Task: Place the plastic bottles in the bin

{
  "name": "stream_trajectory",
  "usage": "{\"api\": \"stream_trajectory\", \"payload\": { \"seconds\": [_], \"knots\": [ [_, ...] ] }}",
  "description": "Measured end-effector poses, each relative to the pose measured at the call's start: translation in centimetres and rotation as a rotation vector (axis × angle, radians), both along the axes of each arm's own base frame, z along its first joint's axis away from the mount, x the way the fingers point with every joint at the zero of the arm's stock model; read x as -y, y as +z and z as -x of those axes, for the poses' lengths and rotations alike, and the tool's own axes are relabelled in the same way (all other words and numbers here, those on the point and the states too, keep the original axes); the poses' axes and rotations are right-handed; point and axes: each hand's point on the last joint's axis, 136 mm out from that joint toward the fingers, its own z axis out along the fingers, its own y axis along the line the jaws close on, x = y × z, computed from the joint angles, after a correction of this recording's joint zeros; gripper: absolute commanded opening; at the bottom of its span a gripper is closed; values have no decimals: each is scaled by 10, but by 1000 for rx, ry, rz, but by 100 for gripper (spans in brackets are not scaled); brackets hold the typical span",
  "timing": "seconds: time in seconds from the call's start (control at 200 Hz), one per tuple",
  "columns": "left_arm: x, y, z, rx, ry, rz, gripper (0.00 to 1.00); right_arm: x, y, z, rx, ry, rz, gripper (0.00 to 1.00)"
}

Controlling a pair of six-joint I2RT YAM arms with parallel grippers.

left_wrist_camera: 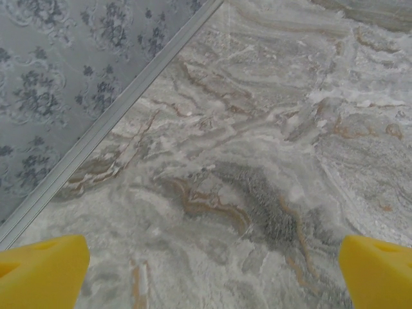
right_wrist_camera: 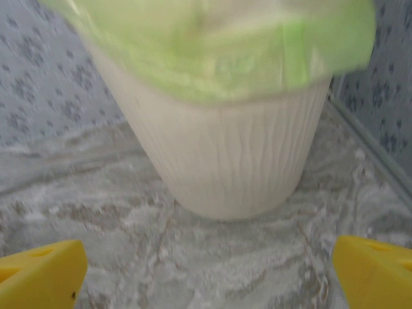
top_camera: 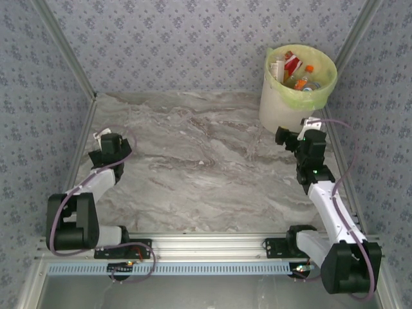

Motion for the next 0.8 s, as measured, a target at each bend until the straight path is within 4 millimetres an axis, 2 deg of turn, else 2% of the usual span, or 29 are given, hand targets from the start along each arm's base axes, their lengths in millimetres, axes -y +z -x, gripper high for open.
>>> {"api": "stream_trajectory", "payload": {
  "seconds": [0.09, 0.215, 0.455, 0.615, 0.725, 0.805],
  "knots": [
    [4, -9, -2, 20, -35, -2, 99, 0, -26, 2, -44, 2, -4, 100],
    [11, -21, -3, 47, -91, -5, 99, 0, -52, 5, -77, 1, 0, 100],
    [33, -51, -10, 66, -235, 0, 100, 3, -78, 7, -81, 7, 44, 100],
    [39, -40, -16, 118, -240, -39, 100, 11, -95, 3, -73, -19, 89, 100],
    [37, -33, -18, 147, -222, -53, 100, 15, -113, 3, -91, -27, 119, 100],
    [35, -31, -18, 153, -212, -59, 100, 17, -118, 1, -77, -28, 143, 100]
  ]
}}
